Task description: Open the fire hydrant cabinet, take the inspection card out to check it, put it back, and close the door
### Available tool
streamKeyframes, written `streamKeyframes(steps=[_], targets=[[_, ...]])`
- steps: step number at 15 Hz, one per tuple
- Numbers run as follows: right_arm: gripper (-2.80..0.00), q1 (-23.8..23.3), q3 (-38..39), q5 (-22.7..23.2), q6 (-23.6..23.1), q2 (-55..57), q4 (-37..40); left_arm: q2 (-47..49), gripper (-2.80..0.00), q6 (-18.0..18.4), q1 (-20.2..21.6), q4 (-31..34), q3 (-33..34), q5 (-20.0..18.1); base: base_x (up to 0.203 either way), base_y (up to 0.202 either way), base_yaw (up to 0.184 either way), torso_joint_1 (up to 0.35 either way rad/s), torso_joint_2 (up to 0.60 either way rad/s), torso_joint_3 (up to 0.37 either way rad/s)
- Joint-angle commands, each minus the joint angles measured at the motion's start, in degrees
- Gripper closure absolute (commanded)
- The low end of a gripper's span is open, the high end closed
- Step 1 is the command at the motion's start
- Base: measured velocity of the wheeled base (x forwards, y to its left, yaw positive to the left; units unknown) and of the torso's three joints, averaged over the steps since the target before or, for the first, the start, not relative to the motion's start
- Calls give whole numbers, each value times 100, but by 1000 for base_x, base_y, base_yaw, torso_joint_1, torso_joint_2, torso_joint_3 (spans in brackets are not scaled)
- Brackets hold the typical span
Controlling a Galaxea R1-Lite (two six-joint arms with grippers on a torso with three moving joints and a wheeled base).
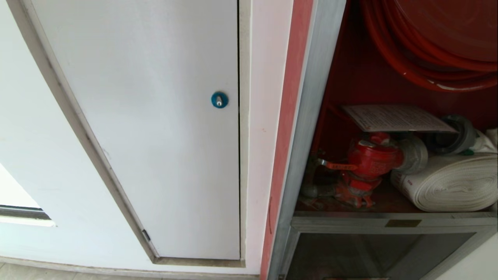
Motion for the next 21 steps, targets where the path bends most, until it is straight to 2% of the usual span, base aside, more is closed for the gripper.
streamKeyframes(steps=[1,11,14,17,21], targets=[[0,2,-2,0,2,9,4,4,0,2,0,0,0,-3,0,0,0,0,0,0],[0,2,-77,-45,29,48,30,4,0,2,0,0,0,-3,0,0,0,0,0,0],[0,2,-436,-28,64,472,3,4,0,2,0,0,0,-3,0,0,0,0,0,0],[0,25,-1138,-3,41,1073,30,4,0,2,0,0,0,-3,0,0,0,0,0,0],[0,134,-1676,42,-707,1845,32,4,0,2,0,0,0,-3,0,0,0,0,0,0]])
